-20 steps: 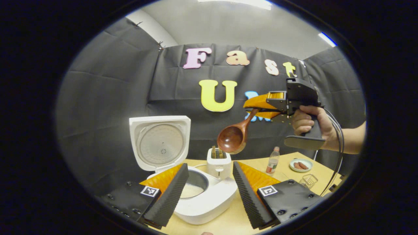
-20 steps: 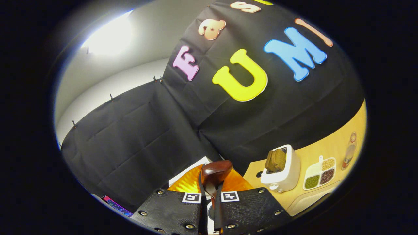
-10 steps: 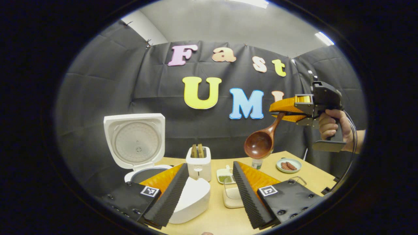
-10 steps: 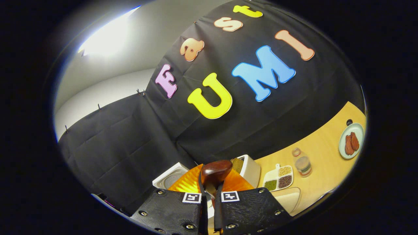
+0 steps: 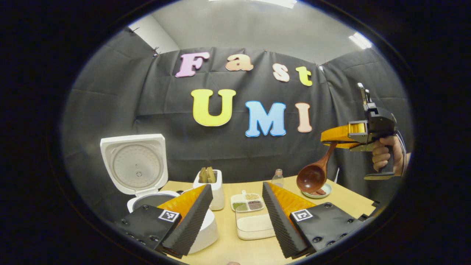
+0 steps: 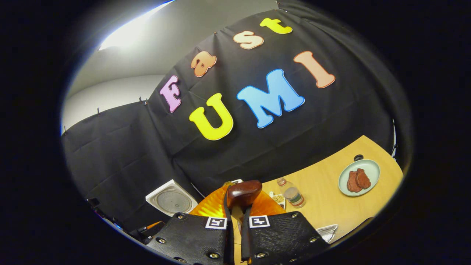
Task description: Close the left gripper, press the button to open the rice cooker; take a wooden spoon from the chopstick holder with the right hand, scoop a spoonful of rice and pour it into the rice cooker, then put the wooden spoon back into the chopstick holder.
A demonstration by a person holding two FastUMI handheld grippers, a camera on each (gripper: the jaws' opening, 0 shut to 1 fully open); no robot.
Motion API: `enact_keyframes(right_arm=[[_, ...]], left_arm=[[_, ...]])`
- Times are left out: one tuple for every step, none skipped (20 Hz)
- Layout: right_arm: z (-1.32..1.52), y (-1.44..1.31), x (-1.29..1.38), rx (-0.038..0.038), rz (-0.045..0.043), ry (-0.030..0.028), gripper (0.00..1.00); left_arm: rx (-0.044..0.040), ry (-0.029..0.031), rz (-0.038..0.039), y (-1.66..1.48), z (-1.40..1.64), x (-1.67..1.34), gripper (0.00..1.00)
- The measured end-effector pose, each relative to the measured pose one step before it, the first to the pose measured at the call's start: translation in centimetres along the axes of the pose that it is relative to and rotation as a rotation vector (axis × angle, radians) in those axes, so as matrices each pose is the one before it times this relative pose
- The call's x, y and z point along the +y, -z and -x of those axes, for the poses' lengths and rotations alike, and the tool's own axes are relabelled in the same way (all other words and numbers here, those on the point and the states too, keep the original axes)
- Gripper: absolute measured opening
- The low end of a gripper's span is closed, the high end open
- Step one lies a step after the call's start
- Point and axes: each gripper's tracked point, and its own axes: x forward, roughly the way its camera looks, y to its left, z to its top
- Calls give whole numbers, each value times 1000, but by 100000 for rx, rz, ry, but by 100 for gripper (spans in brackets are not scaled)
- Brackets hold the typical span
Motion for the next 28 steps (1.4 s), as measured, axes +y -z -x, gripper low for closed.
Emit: enact_keyframes(right_arm=[[535,89,-992,-101,1168,2726,7],[506,219,-913,58,1575,2398,8],[299,415,-943,576,1604,2135,8],[418,602,-1134,776,746,2606,8],[262,442,-1063,794,150,2645,8],[171,302,-943,379,212,2728,8],[366,464,-1081,369,606,2861,8],[677,442,-1111,521,1114,3228,7],[180,631,-1066,1144,1396,2719,7],[63,534,-944,1449,1013,2316,8],[-86,541,-706,1133,688,2249,8],[-232,640,-728,1099,589,2073,8],[-378,711,-531,1444,661,1850,8],[-366,822,-551,1369,676,1468,8],[-342,643,-241,1175,714,752,7],[-345,636,-241,1280,279,487,7],[-415,705,-303,1458,645,941,7],[-477,863,-393,1395,486,1186,7],[-473,671,-316,1600,155,1130,7],[-479,740,-297,1693,-137,816,7],[-459,598,-64,1486,-187,315,8],[-477,633,-159,1243,-84,506,7],[-461,524,-99,1042,-38,504,8],[-405,485,-3,746,174,-12,8],[-351,417,20,973,514,212,8],[-445,577,-202,1198,682,213,8],[-224,546,-47,1350,564,-149,7],[101,517,-23,1215,672,-236,8]], left_arm=[[14,734,-132,-51,-28,-566,95],[-69,738,-149,2,-59,-515,95],[-7,603,-214,-53,-101,-431,95],[216,639,-184,150,41,-419,95],[342,552,-179,133,3,-425,95],[271,392,-323,74,-82,-270,95],[144,174,-243,38,26,-226,95],[122,94,-39,146,-58,-54,95],[113,156,204,18,-33,-164,95],[262,105,185,61,-13,-213,95],[222,-65,-76,-8,15,-130,95],[409,-68,-34,201,-31,-25,95],[297,-64,-107,-1,55,-50,95],[139,-265,-308,-42,67,5,95],[370,-210,-384,7,71,30,95],[321,-359,-512,180,214,200,95],[521,-496,-663,73,173,127,95],[555,-726,-675,34,131,172,95],[439,-691,-329,98,116,196,95],[234,-780,-36,-21,134,187,95],[314,-632,118,-23,141,183,95],[604,-575,105,311,68,177,95],[595,-536,53,100,86,73,95],[387,18,129,94,199,-97,95],[6,75,-60,-65,114,-41,95],[-26,-26,-412,-81,-15,-98,95],[60,-223,-710,-52,39,-71,95],[-56,294,-456,-20,-39,-129,95]])
